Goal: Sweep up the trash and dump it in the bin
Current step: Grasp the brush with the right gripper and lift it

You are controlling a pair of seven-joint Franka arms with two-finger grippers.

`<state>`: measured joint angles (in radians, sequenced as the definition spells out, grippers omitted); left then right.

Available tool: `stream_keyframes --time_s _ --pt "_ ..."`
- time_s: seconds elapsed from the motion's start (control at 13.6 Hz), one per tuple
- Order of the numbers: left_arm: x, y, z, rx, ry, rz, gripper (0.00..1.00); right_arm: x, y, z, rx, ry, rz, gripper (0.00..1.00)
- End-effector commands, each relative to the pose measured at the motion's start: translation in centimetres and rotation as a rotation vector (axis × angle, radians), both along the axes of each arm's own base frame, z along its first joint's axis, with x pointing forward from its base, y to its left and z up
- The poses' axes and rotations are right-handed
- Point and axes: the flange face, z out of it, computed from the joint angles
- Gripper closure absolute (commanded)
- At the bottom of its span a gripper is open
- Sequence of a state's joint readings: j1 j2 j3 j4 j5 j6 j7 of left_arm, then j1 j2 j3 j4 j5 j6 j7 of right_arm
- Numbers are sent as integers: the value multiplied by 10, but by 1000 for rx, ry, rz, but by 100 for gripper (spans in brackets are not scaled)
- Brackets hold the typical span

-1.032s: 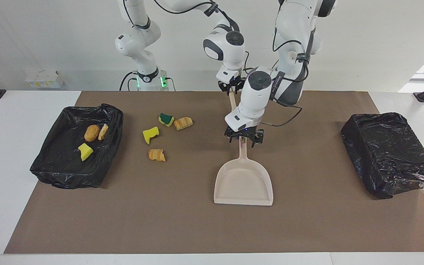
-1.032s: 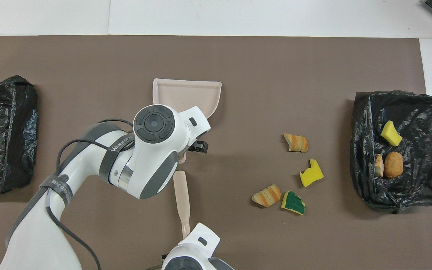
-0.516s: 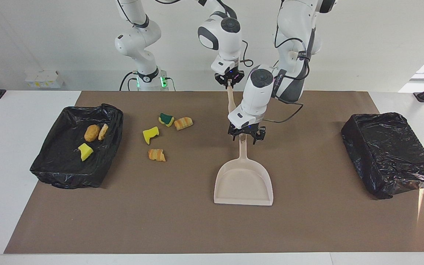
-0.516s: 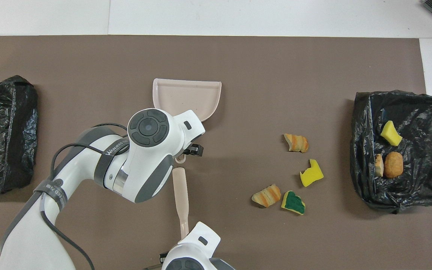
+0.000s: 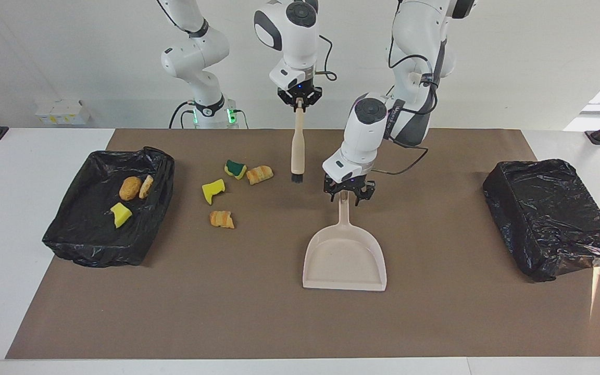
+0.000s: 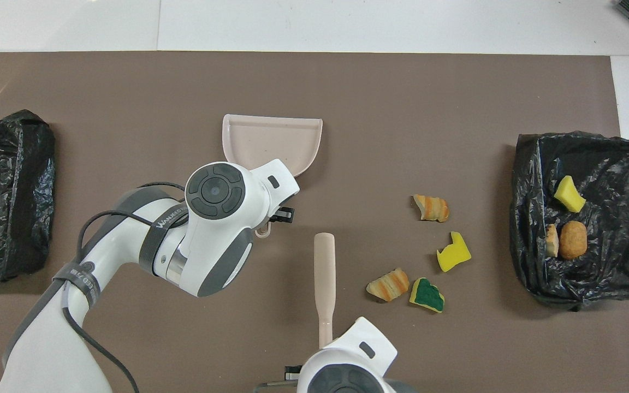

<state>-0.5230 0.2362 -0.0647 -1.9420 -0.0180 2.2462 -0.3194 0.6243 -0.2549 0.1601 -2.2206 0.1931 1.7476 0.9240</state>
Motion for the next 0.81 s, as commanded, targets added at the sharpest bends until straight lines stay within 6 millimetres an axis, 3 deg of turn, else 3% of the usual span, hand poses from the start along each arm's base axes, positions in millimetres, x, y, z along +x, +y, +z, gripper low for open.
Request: stream_keyframes --time_s 0.0,0.52,0.66,0.74 --pt "-5 3 -1 6 -14 7 34 2 -22 -9 -52 4 -138 100" --pt "-8 -3 -10 5 1 5 35 -10 -38 -20 -216 -24 -512 100" --pt "-7 -2 -10 7 4 6 54 -6 -40 -22 -224 -23 -631 100" --pt "-7 0 -10 8 5 9 78 0 -43 -24 -197 4 -685 100"
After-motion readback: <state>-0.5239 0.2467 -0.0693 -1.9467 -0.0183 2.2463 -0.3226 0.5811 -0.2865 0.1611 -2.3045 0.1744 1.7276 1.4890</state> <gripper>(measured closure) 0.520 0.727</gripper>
